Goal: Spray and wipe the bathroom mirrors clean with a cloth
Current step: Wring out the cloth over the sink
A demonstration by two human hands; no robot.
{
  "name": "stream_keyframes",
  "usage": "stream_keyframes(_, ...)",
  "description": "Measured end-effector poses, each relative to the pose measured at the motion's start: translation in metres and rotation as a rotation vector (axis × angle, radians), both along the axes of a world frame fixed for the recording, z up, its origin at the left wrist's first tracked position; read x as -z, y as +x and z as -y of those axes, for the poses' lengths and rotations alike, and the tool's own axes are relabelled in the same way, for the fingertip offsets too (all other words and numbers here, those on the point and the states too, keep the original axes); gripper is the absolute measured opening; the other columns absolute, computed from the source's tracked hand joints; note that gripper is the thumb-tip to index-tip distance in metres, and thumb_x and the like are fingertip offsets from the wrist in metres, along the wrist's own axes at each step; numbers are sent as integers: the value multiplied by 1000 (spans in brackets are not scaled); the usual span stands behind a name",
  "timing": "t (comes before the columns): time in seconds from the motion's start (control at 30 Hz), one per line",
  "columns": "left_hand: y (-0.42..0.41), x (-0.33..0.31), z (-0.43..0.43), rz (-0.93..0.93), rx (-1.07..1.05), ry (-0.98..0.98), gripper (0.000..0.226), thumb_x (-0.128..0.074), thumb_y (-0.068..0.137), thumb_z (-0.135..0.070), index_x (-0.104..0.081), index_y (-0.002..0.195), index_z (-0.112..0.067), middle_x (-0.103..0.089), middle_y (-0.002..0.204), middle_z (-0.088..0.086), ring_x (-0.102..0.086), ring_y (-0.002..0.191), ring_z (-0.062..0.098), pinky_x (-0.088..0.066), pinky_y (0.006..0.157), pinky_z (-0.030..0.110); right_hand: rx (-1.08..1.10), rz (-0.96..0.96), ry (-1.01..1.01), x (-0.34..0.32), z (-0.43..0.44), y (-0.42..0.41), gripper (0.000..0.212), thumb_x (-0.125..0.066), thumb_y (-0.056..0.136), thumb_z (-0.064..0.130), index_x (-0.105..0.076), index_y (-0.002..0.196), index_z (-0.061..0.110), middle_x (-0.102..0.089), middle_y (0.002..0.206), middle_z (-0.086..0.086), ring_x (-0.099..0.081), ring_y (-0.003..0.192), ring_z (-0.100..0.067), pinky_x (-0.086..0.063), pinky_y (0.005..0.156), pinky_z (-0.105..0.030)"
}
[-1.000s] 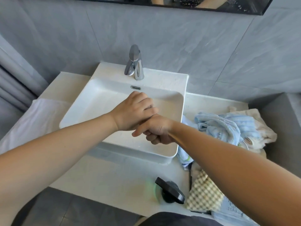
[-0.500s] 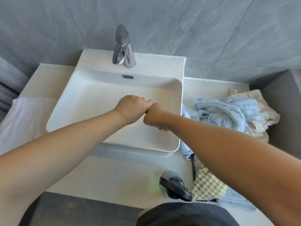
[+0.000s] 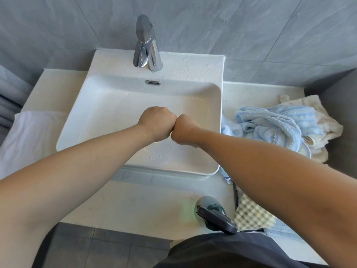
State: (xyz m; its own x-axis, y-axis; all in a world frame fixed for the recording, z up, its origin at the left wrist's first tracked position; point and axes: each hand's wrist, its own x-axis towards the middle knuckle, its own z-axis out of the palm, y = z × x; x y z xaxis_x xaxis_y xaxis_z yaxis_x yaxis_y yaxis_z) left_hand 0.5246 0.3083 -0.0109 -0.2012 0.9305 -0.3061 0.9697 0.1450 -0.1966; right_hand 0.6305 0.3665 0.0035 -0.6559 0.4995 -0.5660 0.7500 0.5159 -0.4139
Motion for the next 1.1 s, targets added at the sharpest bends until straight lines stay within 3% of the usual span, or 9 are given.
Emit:
stream_keyframes(0.2, 2, 13, 4, 206, -159, 5, 22, -49, 79, 4, -53, 66, -14, -48, 65, 5, -57, 72, 31, -39, 54, 30, 11, -13, 74, 19, 0, -2, 21, -45, 87, -4, -44, 71, 10, -49, 75, -8, -50, 62, -25, -33, 46, -26)
stream_keyframes(0.33, 10, 21, 9, 357, -232, -61, 28, -47, 78, 6, -41, 58, -12, -44, 58, 7, -43, 55, 25, -25, 48, 28, -74, -5, 159, 25, 0, 6, 19, -48, 88, -3, -50, 75, 11, -50, 78, -6, -52, 62, -23, -39, 52, -29)
stream_keyframes(0.47, 15, 27, 16, 577, -443, -39, 31, -46, 77, 7, -35, 54, -10, -37, 54, 6, -31, 51, 23, -18, 48, 27, -253, -13, 283, 29, -2, 10, 25, -49, 89, -1, -67, 97, 13, -43, 74, -3, -56, 74, -32, -45, 63, -34)
stream_keyframes(0.6, 24, 25, 25, 787, -735, -110, 28, -46, 73, 8, -34, 59, -12, -31, 52, 5, -28, 47, 22, -19, 50, 21, -388, 0, 360, 32, -1, 12, 20, -51, 90, -1, -50, 74, 10, -41, 71, -4, -54, 75, -33, -45, 63, -35)
stream_keyframes(0.7, 26, 25, 28, 885, -837, -183, 28, -53, 69, 6, -34, 65, -15, -29, 58, 5, -26, 45, 20, -18, 54, 24, -431, -17, 387, 37, 0, 13, 25, -53, 92, 1, -47, 72, 13, -42, 70, -3, -55, 75, -33, -45, 62, -35)
stream_keyframes(0.83, 25, 27, 28, 804, -727, -126, 29, -48, 71, 8, -32, 56, -12, -31, 54, 7, -28, 50, 22, -16, 53, 26, -384, -15, 341, 38, 2, 15, 17, -49, 90, -1, -57, 83, 11, -50, 78, -6, -54, 73, -31, -44, 62, -34)
stream_keyframes(0.93, 21, 19, 25, 558, -456, -86, 31, -48, 75, 6, -33, 55, -12, -36, 54, 6, -33, 54, 25, -20, 51, 28, -289, -56, 266, 36, 0, 16, 28, -48, 89, -1, -68, 103, 14, -54, 88, -6, -57, 76, -31, -46, 63, -34)
stream_keyframes(1.03, 18, 3, 23, 266, -300, -29, 18, -51, 83, -1, -46, 74, -16, -50, 72, 3, -47, 65, 28, -36, 58, 31, -219, -90, 230, 27, -4, 17, 23, -47, 90, 2, -62, 98, 17, -55, 87, -5, -58, 76, -30, -47, 64, -34)
stream_keyframes(1.1, 20, -7, 24, 114, -184, 40, 18, -51, 85, -3, -44, 88, -19, -49, 82, 3, -48, 75, 29, -36, 62, 34, -173, -88, 173, 24, -6, 17, 15, -48, 89, 3, -55, 88, 16, -52, 81, -3, -57, 74, -28, -46, 61, -32)
